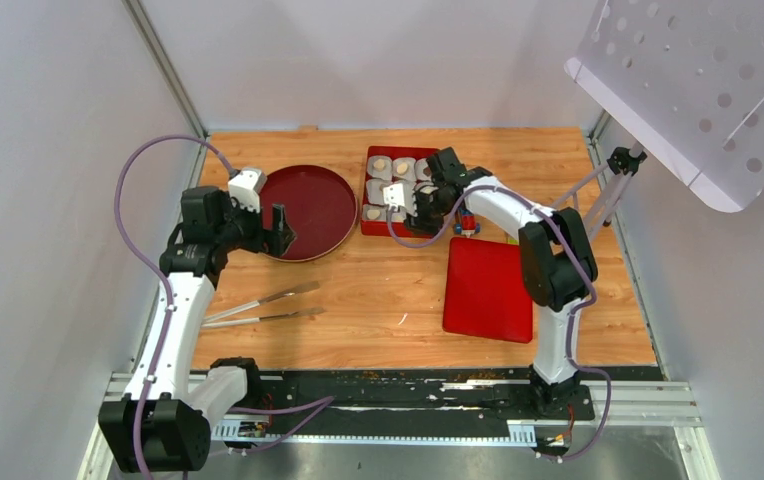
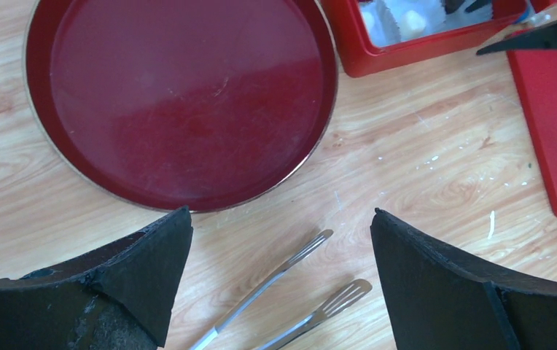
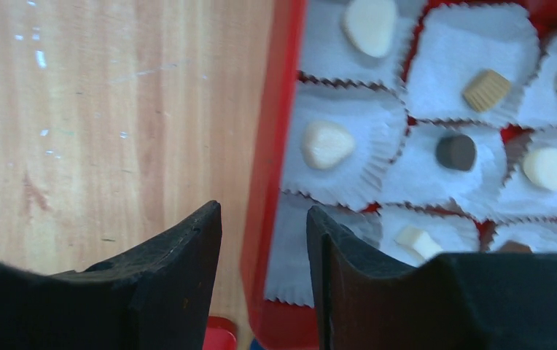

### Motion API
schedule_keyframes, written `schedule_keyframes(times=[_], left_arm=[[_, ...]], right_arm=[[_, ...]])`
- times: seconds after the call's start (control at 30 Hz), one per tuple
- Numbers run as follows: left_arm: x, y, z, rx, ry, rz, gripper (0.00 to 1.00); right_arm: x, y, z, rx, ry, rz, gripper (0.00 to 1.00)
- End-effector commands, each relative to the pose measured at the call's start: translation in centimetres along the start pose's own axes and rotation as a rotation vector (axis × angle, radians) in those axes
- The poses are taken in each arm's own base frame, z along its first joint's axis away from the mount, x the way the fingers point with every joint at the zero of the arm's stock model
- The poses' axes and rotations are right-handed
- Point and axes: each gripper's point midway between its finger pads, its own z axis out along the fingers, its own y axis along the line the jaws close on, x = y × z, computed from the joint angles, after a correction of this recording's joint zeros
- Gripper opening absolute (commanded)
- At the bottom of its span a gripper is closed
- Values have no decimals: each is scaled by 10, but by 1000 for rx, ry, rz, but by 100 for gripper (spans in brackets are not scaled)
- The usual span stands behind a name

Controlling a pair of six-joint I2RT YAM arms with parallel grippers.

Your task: Pack the chocolate

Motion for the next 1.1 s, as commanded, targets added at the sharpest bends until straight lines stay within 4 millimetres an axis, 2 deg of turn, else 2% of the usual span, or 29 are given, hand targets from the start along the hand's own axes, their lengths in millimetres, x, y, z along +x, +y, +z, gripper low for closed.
schedule_keyframes(times=[0.0, 0.13, 0.37, 0.53, 0.6, 0.67, 0.73, 0.83, 0.9, 0.93, 1.07], left_arm=[[-15, -12, 4, 84, -55, -15, 98], [-22, -15, 7, 101, -79, -50, 96], [-34, -16, 15, 117, -102, -136, 97], [-34, -17, 20, 133, -98, -143, 97], [-32, -18, 21, 141, -97, -145, 97], [-32, -17, 22, 136, -98, -145, 97], [-31, -15, 23, 128, -95, -147, 99], [-35, -14, 22, 124, -97, -126, 100], [-38, -13, 21, 120, -100, -100, 100], [-39, -13, 21, 118, -99, -82, 100], [-46, -12, 21, 114, -90, -22, 100]], right_arm=[[-15, 28, 4, -88, -15, -98, 43], [-22, 63, 1, -148, -5, -132, 37], [-41, 108, -12, -174, -25, -170, 32], [-50, 133, -24, -196, -47, -172, 30], [-55, 140, -30, -192, -62, -165, 31], [-59, 142, -40, -161, -74, -142, 39], [-64, 134, -50, -87, -71, -101, 48], [-72, 124, -78, 7, -79, -56, 53], [-69, 129, -98, 27, -77, -44, 55], [-64, 138, -105, 11, -65, -46, 54], [-26, 198, -122, -141, 35, -56, 45]])
